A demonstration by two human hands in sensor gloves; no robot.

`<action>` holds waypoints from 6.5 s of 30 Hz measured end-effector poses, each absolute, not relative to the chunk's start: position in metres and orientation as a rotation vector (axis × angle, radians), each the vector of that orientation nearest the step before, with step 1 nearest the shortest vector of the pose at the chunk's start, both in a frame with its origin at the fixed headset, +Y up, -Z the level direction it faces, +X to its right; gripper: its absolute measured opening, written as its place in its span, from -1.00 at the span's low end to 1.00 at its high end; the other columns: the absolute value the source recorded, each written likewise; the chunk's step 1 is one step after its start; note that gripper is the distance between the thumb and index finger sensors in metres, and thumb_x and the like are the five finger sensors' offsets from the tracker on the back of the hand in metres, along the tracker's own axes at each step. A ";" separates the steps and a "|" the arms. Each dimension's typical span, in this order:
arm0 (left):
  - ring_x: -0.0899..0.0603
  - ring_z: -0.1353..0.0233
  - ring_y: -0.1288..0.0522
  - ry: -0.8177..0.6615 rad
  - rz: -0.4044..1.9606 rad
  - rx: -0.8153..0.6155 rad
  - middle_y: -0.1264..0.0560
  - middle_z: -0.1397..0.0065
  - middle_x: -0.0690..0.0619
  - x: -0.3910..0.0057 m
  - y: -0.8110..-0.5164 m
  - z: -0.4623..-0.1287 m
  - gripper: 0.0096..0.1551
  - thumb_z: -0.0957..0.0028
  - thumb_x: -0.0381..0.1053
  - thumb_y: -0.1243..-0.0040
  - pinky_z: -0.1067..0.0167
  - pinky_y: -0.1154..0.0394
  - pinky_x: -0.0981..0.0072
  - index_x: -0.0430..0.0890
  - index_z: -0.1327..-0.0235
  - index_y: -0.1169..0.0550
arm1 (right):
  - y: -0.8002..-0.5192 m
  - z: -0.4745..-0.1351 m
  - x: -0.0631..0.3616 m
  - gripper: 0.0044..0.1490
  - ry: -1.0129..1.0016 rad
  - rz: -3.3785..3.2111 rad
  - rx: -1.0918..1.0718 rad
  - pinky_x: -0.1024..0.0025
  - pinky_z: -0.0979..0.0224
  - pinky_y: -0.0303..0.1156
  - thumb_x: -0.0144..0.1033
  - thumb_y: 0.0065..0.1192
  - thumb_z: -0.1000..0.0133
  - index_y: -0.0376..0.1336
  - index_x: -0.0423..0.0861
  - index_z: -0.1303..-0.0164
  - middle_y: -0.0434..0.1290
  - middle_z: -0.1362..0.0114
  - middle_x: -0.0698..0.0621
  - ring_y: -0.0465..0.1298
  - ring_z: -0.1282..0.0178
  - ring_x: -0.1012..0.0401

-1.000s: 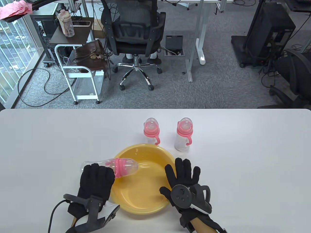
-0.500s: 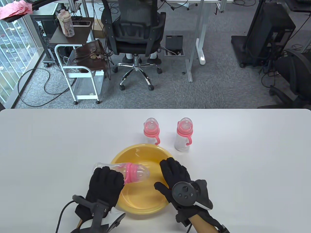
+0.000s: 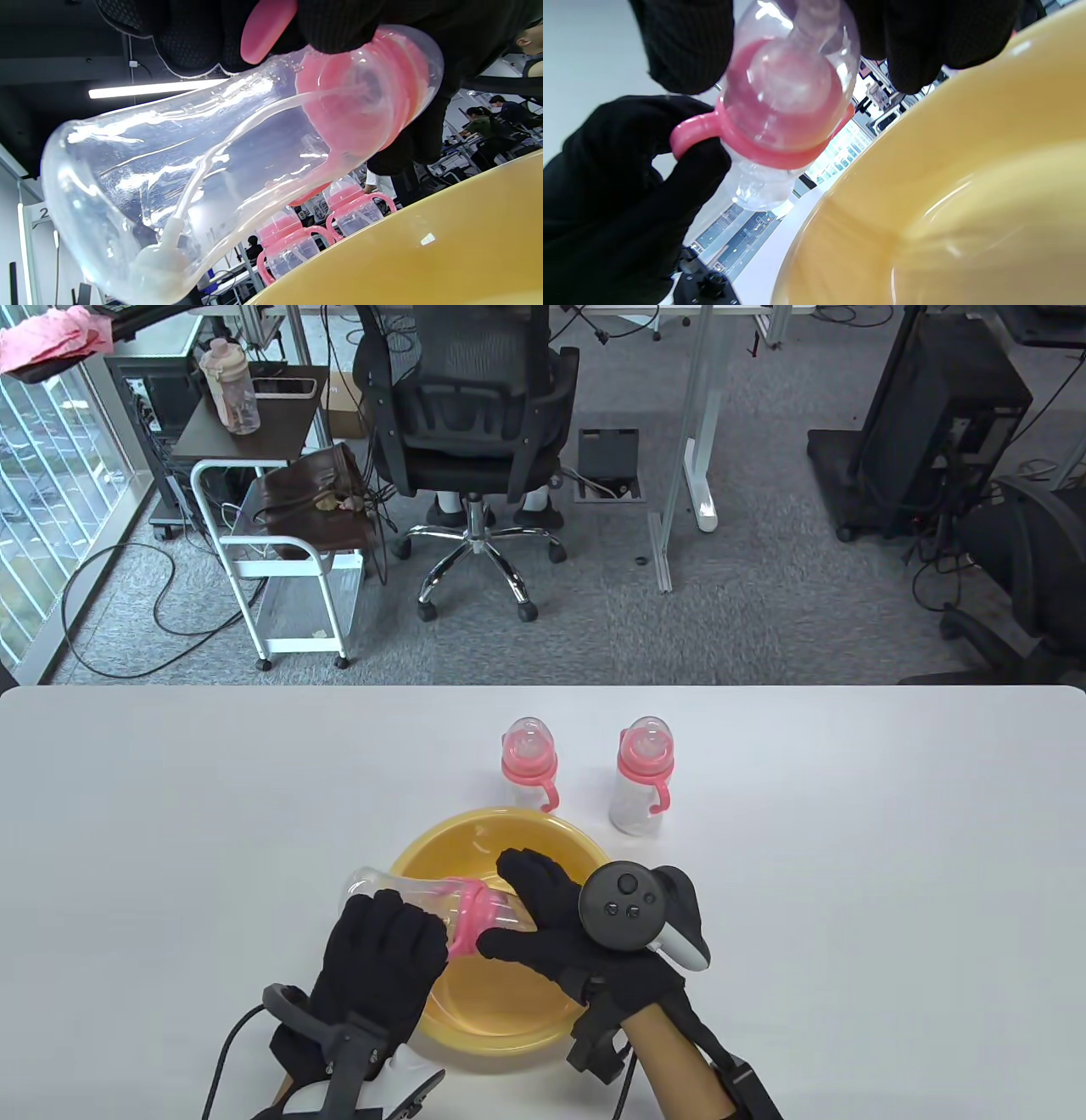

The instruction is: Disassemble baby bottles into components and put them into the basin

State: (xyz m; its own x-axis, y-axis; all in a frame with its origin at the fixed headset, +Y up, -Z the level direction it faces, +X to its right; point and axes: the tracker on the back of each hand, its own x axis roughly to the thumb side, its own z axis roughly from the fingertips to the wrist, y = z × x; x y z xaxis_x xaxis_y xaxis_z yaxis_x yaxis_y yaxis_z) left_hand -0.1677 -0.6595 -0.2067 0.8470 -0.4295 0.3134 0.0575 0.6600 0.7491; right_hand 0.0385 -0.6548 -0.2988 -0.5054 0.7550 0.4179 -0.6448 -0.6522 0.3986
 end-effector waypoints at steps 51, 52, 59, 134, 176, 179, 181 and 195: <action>-0.21 -0.35 -0.66 -0.340 -0.182 0.619 -0.54 -0.37 -0.10 -0.205 -0.668 -0.234 0.24 0.42 0.63 -0.07 -0.06 -0.67 -0.14 -0.11 -0.46 -0.36 | -0.648 -0.267 0.005 0.11 -0.254 2.422 1.160 0.07 -0.16 0.63 0.01 0.35 -0.11 -0.10 -0.16 -0.72 0.14 -0.62 -0.39 0.56 -0.20 -0.23; -0.21 -0.34 -0.66 -0.339 -0.186 0.616 -0.54 -0.37 -0.10 -0.205 -0.668 -0.234 0.24 0.42 0.63 -0.07 -0.05 -0.67 -0.13 -0.11 -0.46 -0.36 | -0.649 -0.267 0.005 0.10 -0.266 2.416 1.160 0.08 -0.14 0.63 0.01 0.33 -0.12 -0.10 -0.17 -0.72 0.15 -0.61 -0.41 0.56 -0.17 -0.23; -0.23 -0.34 -0.66 -0.322 -0.191 0.577 -0.55 -0.36 -0.12 -0.204 -0.665 -0.234 0.25 0.41 0.63 -0.07 -0.02 -0.67 -0.13 -0.13 -0.46 -0.38 | -0.651 -0.267 0.005 0.08 -0.276 2.397 1.140 0.07 -0.09 0.62 -0.02 0.27 -0.13 -0.11 -0.23 -0.71 0.13 -0.59 -0.47 0.54 -0.11 -0.26; -0.22 -0.37 -0.61 -0.034 -0.055 0.526 -0.51 -0.40 -0.12 -0.259 -0.682 -0.260 0.22 0.30 0.62 -0.02 -0.38 -0.47 -0.17 -0.16 -0.49 -0.33 | -0.726 -0.366 -0.025 -0.11 1.223 3.035 0.188 -0.11 -0.36 0.46 -0.15 0.20 -0.29 -0.03 -0.16 -0.77 0.07 -0.70 -0.49 0.45 -0.37 -0.34; -0.21 -0.38 -0.61 -0.346 -0.159 0.614 -0.51 -0.39 -0.11 -0.203 -0.669 -0.230 0.22 0.34 0.61 -0.03 -0.38 -0.46 -0.18 -0.15 -0.48 -0.33 | -0.635 -0.284 0.018 -0.03 0.204 2.196 0.758 -0.14 -0.25 0.52 0.07 0.18 -0.22 0.08 -0.31 -0.66 0.32 -0.49 -0.46 0.57 -0.23 -0.26; -0.22 -0.37 -0.61 -0.344 -0.142 0.609 -0.52 -0.39 -0.12 -0.204 -0.669 -0.230 0.22 0.34 0.61 -0.03 -0.38 -0.47 -0.18 -0.15 -0.48 -0.34 | -0.633 -0.282 0.016 -0.03 0.185 2.181 0.808 -0.18 -0.31 0.47 0.00 0.23 -0.22 0.04 -0.29 -0.68 0.26 -0.53 -0.47 0.52 -0.29 -0.29; -0.22 -0.37 -0.61 -0.337 -0.136 0.605 -0.52 -0.39 -0.12 -0.206 -0.669 -0.230 0.22 0.33 0.61 -0.03 -0.37 -0.47 -0.18 -0.16 -0.47 -0.34 | -0.633 -0.281 0.014 -0.04 0.162 2.181 0.840 -0.20 -0.35 0.45 -0.05 0.25 -0.21 0.02 -0.26 -0.69 0.21 -0.57 -0.46 0.49 -0.34 -0.30; -0.21 -0.37 -0.61 -0.330 -0.133 0.647 -0.51 -0.39 -0.12 -0.208 -0.668 -0.229 0.22 0.33 0.61 -0.03 -0.37 -0.47 -0.18 -0.16 -0.47 -0.34 | -0.635 -0.281 0.017 -0.03 0.135 2.180 0.745 -0.08 -0.13 0.56 0.14 0.07 -0.25 0.05 -0.26 -0.70 0.35 -0.47 -0.45 0.61 -0.11 -0.24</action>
State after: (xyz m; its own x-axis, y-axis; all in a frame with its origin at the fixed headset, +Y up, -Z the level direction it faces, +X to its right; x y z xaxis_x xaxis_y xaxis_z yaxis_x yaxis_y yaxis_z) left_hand -0.2079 -0.6683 -0.2286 0.9396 -0.2233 0.2595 0.0193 0.7915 0.6109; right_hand 0.0170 -0.6347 -0.2812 -0.4975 0.7313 0.4667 -0.6680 -0.6661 0.3317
